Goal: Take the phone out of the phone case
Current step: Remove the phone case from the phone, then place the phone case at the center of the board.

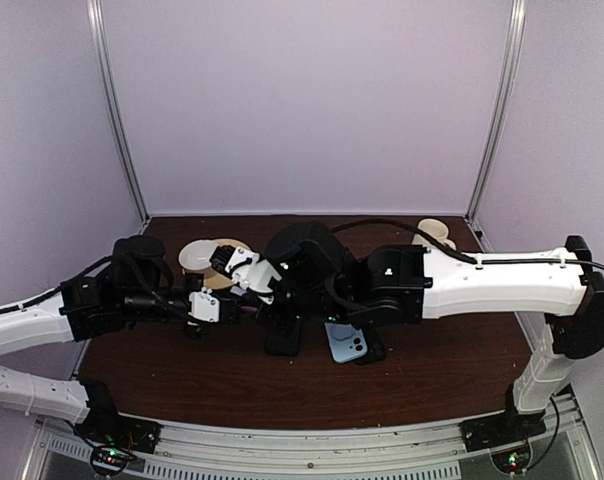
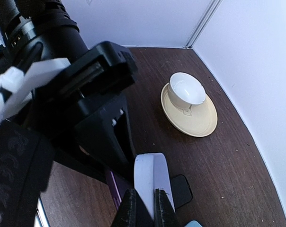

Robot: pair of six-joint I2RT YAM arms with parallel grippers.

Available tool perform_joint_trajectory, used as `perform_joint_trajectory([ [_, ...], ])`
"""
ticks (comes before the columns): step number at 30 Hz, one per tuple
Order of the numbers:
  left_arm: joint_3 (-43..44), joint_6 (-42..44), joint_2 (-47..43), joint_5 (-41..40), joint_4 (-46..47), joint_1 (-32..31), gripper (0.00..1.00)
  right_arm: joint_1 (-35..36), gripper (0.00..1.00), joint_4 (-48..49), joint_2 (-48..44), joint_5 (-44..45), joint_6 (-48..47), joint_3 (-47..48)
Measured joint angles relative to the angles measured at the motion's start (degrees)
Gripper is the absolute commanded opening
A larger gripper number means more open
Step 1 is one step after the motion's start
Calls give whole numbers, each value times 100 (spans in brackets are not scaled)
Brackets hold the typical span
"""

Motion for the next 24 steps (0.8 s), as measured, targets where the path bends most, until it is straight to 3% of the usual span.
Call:
perform_joint_trajectory([
  [16,-48,-9,-243,-732,17,199,0,-240,2,-1862,-1309,1204,221,-890],
  [24,-48,-9,-247,-800,107,205,0,-741,3,-2009,-2116,1436,345,-1143],
])
